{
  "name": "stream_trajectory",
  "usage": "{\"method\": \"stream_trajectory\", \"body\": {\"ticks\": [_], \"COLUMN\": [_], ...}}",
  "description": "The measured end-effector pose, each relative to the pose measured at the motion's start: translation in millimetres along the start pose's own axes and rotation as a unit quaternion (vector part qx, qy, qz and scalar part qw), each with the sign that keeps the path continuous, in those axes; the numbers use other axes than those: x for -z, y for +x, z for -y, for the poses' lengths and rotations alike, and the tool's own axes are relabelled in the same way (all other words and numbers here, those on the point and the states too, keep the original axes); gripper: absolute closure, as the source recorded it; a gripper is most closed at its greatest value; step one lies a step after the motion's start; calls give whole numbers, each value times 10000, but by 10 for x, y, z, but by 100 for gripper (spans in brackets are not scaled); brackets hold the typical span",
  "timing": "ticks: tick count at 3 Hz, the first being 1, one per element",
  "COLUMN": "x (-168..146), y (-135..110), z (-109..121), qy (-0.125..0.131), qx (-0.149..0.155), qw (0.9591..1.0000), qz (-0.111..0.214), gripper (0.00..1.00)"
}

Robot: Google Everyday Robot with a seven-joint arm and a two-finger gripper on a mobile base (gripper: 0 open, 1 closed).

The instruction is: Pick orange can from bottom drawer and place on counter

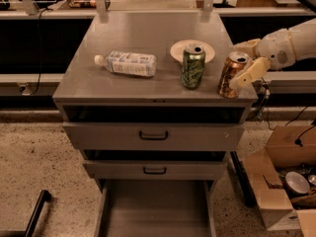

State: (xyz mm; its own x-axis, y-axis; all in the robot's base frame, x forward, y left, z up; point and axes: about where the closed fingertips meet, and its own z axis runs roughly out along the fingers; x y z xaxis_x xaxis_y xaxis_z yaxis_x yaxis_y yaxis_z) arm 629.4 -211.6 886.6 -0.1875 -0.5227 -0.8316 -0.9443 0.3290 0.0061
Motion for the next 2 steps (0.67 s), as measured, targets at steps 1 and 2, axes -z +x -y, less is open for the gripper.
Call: {"method": "stream_trajectory", "body": {"ticks": [1,2], "x": [258,620], "y": [-161,-336], "z": [-216,-511], "qy": [-22,99], "qx": [607,1246], "qw": [9981,9920], "qz": [67,198], "gripper": [0,0]}}
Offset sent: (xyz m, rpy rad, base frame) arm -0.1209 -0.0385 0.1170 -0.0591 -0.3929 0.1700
